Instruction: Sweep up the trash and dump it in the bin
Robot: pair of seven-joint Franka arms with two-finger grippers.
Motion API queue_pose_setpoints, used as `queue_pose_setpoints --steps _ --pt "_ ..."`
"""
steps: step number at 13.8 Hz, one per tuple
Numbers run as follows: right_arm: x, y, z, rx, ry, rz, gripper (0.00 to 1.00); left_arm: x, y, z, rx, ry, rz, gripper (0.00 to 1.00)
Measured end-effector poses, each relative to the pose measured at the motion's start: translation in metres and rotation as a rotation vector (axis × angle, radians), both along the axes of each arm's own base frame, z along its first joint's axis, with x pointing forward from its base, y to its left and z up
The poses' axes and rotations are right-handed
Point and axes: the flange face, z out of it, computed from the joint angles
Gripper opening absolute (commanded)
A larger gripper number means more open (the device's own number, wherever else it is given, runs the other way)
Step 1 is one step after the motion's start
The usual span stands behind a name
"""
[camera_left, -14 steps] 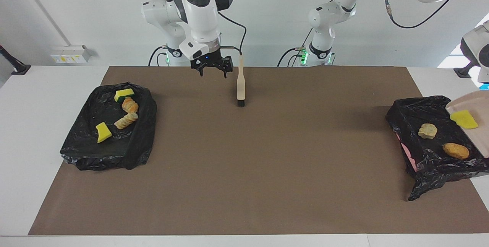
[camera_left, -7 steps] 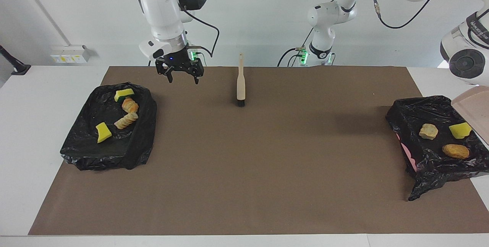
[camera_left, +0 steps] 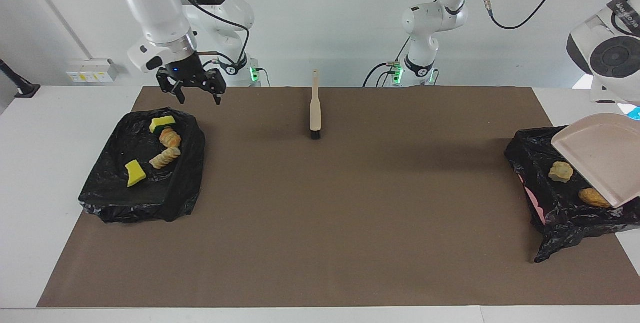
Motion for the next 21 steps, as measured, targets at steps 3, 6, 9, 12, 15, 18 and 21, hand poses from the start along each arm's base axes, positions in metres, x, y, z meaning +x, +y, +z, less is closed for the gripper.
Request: queue_pose_setpoints --steps 3,6,9,12,15,18,21 --pt "0.004 -0.030 0.002 0.006 0.013 0.000 1.00 -0.007 -0.013 -0.008 -0.173 -0.054 0.085 0.00" --pt "0.004 -0.024 0.000 0.009 0.034 0.016 1.00 -0.009 -0.032 -0.023 -0.319 -0.123 0.201 0.00" --pt "0.008 -0.013 0.003 0.011 0.027 0.039 1.00 -0.017 -0.047 -0.040 -0.465 -0.189 0.337 0.00" --pt "0.015 -0.033 0.014 0.014 0.002 0.004 1.00 -0.026 -0.065 -0.066 -0.556 -0.291 0.547 0.00" --pt "0.009 -0.033 0.046 0.015 0.002 0.005 1.00 -0.034 -0.099 -0.087 -0.596 -0.396 0.758 0.00" --pt "0.002 -0.030 0.059 0.015 0.006 0.029 1.00 -0.034 -0.173 -0.121 -0.573 -0.492 0.942 0.00" --pt "0.002 -0.030 0.059 0.017 0.006 0.101 1.00 -0.034 -0.261 -0.153 -0.613 -0.524 1.056 0.00"
